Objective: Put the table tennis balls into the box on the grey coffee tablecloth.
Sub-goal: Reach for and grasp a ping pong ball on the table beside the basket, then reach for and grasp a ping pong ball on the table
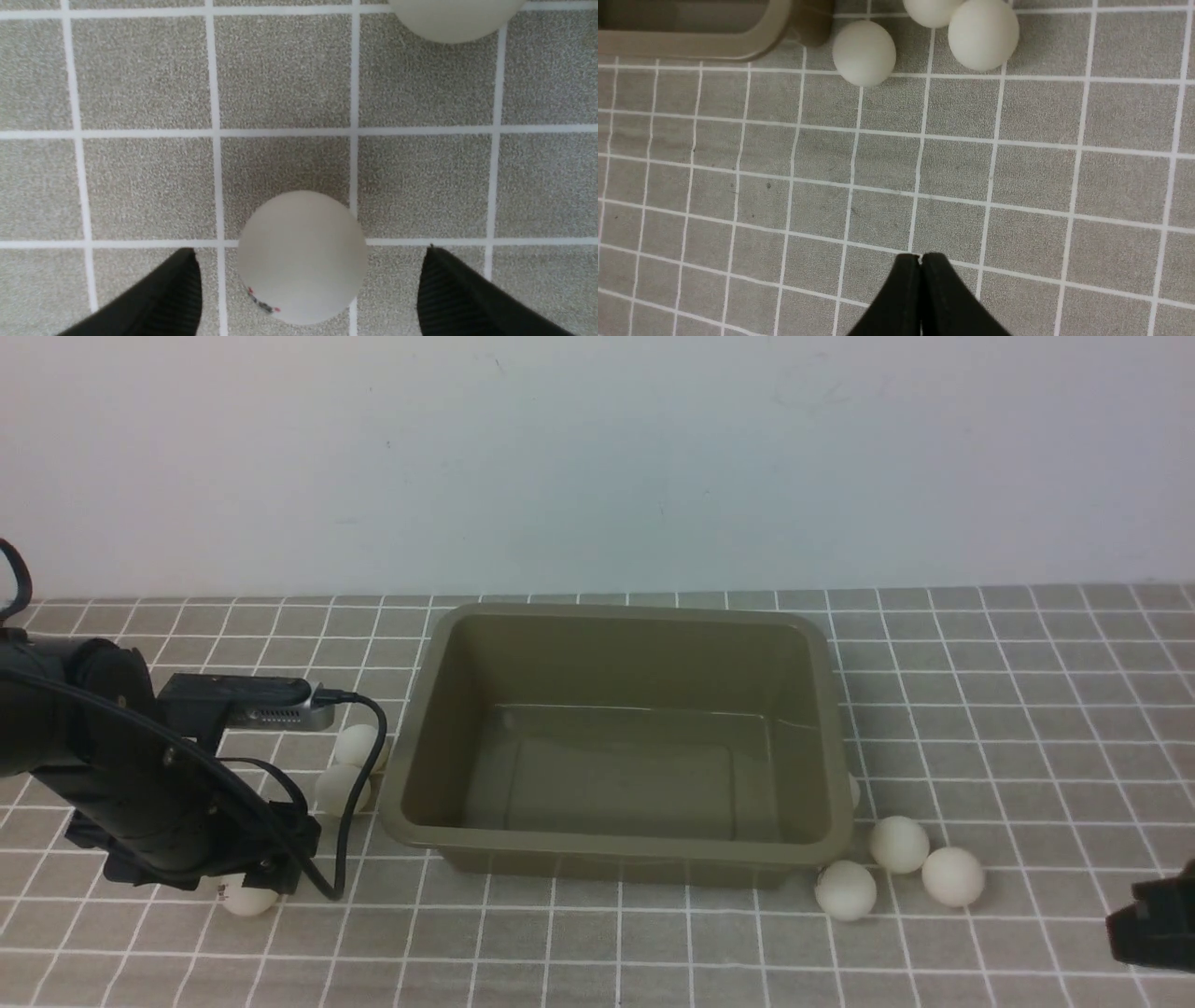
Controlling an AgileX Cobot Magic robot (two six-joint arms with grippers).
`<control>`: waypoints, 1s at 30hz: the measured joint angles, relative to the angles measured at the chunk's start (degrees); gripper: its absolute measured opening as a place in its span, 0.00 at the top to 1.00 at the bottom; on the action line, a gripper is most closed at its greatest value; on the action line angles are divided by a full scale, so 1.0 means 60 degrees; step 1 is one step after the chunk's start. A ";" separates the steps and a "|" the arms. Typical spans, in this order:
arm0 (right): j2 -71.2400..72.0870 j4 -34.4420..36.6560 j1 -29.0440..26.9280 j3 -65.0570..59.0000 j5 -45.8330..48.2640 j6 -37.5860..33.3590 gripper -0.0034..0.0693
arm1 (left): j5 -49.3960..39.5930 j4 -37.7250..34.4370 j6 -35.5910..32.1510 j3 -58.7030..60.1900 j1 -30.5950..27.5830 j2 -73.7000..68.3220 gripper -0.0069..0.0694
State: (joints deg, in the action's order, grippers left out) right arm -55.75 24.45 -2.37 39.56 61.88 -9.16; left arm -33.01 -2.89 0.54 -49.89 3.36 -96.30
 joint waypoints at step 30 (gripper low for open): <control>-0.2315 -0.1826 0.0000 0.1346 -0.1240 0.0226 0.82 | -0.3115 -0.1479 -0.0357 -0.4381 0.2034 0.0688 0.48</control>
State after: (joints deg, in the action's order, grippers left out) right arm -69.65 13.49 -2.37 47.64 54.44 -7.80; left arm -51.71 -11.77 -1.60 -76.18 15.56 -92.17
